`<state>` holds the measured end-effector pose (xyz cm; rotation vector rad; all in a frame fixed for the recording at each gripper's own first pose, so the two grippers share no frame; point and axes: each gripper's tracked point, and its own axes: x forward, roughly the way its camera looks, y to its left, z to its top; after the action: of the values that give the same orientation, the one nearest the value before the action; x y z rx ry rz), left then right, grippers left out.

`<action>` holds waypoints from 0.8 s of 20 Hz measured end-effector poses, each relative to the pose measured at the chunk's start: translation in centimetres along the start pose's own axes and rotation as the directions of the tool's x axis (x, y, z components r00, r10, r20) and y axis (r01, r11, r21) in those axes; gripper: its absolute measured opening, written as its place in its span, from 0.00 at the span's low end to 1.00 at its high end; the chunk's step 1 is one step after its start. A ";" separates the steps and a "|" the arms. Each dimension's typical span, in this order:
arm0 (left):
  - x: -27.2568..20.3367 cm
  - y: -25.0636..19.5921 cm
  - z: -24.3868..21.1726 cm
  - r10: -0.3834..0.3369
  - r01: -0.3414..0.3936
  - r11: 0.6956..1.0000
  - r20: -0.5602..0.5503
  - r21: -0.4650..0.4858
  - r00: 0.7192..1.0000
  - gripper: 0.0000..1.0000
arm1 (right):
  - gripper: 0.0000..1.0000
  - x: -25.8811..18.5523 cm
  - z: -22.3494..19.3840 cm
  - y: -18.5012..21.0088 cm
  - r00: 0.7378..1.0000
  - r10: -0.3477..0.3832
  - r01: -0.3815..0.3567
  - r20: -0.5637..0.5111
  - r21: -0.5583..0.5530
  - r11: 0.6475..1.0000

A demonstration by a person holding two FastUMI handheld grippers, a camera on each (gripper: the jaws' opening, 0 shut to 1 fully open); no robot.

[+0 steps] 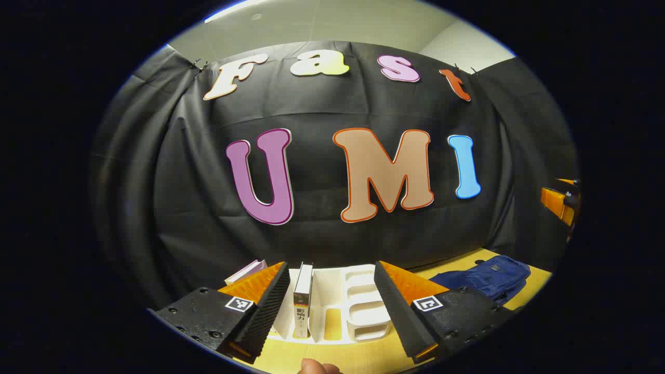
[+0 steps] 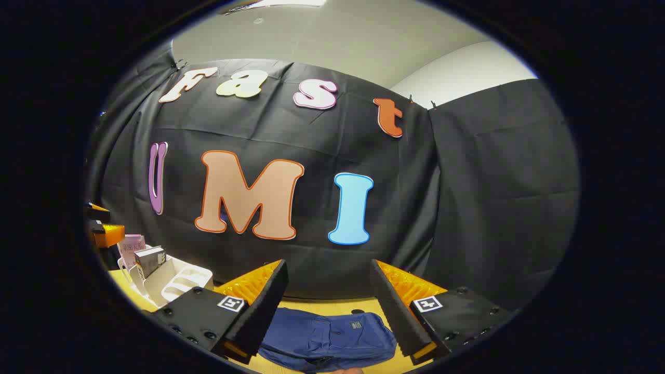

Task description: Open the schoolbag, grab two books from the bookshelf and put them into the schoolbag.

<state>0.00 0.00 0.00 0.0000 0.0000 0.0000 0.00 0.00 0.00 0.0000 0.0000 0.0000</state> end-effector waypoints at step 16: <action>-0.6 -0.4 0.2 0.006 -0.006 1.000 0.003 0.019 1.000 0.96 | 0.96 -0.3 -0.5 -1.0 1.000 0.004 -0.005 -0.011 -0.030 1.000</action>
<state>-0.57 -0.42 0.22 0.0194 -0.0024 0.0059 -0.28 -1.03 -0.53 -0.0301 0.0107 0.0045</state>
